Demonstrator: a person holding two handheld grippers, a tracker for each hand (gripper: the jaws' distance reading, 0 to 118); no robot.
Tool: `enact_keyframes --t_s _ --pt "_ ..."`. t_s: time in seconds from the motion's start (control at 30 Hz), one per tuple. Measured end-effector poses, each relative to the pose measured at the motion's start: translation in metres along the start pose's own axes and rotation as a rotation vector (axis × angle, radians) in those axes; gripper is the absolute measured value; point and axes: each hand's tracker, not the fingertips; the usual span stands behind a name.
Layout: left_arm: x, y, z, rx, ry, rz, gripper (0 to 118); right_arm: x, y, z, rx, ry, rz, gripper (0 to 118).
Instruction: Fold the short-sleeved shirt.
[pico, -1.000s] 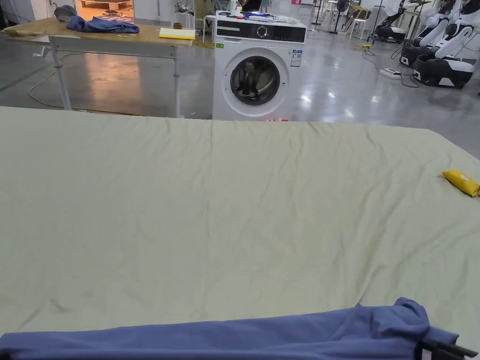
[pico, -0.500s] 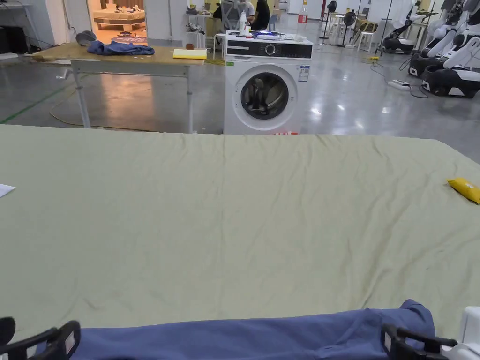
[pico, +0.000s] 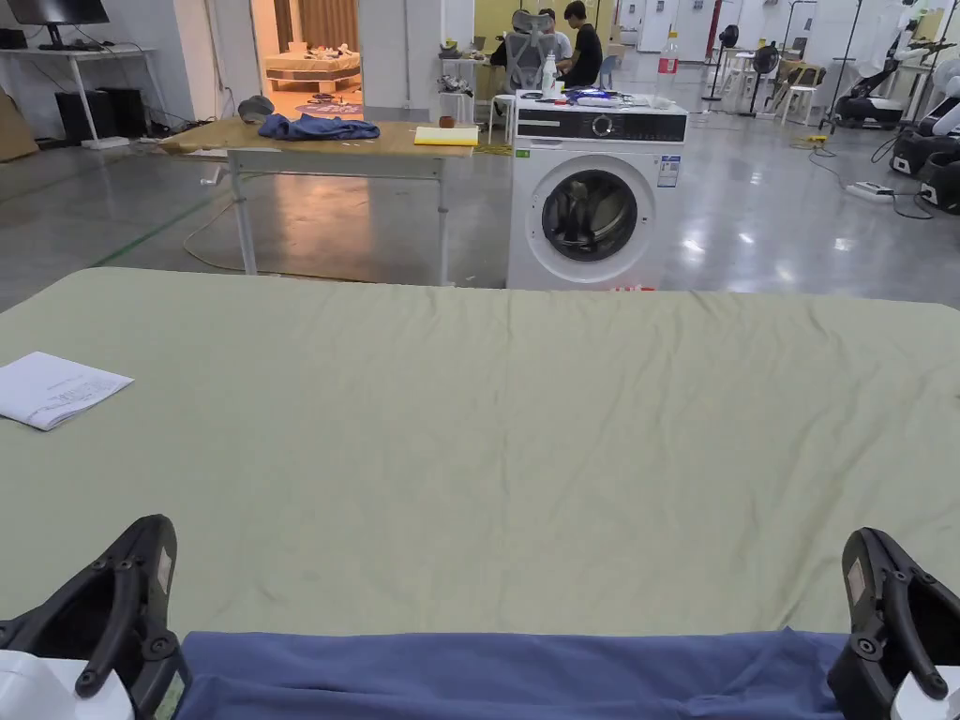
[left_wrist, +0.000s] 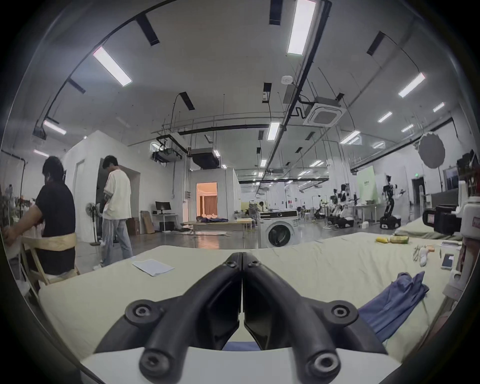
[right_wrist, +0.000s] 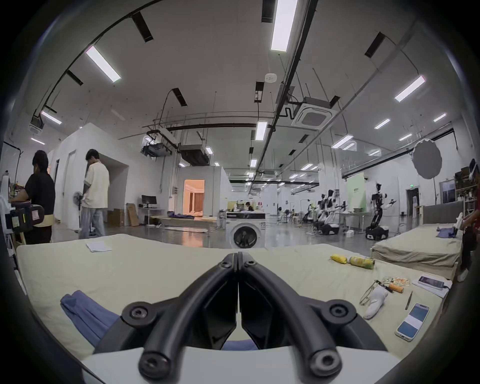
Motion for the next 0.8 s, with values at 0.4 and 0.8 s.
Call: enact_keyframes --t_s 0.4,0.8 --pt "-0.154 -0.045 -0.106 -0.812 -0.394 0.806 6 0.001 0.027 0.011 -0.074 0.107 -0.006 0" --pt "-0.186 -0.189 -0.152 -1.030 -0.499 1.114 108 -0.015 0.031 0.000 -0.183 0.118 -0.027 0"
